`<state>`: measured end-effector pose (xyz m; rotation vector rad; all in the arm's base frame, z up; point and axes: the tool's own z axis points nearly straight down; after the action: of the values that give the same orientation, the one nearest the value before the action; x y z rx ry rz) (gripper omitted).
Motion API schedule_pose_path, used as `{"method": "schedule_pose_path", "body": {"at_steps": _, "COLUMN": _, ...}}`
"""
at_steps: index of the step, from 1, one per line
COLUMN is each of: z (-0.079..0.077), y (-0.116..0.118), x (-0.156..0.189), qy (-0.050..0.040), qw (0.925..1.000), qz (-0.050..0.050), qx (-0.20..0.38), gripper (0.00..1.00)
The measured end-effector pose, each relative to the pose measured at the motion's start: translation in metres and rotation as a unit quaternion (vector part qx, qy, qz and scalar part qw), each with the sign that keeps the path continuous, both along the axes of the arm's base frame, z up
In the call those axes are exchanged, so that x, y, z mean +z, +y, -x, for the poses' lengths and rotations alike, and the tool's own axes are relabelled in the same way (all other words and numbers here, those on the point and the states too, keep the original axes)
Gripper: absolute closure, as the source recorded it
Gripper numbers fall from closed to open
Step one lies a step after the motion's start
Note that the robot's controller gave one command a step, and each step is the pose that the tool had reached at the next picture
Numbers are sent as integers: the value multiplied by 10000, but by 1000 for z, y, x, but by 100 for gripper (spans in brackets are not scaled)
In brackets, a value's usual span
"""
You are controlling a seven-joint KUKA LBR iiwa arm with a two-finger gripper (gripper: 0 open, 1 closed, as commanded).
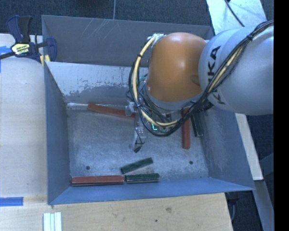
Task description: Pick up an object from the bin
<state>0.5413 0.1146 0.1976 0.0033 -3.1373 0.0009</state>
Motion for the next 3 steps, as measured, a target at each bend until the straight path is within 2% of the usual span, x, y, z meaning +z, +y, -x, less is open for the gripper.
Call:
{"method": "schedule_pose_path", "body": {"at_steps": 1, "z": 51, "y": -37, "x": -129, "qy": -36, "qw": 9914, "qz": -6, "qx": 1310, "gripper": 0}}
{"method": "schedule_pose_path", "body": {"at_steps": 2, "z": 55, "y": -26, "x": -96, "qy": -52, "qw": 9917, "qz": -9, "qx": 1283, "gripper": 0}}
{"method": "schedule_pose_path", "body": {"at_steps": 3, "z": 50, "y": -28, "x": -97, "qy": -68, "qw": 9856, "qz": -10, "qx": 1691, "gripper": 0}}
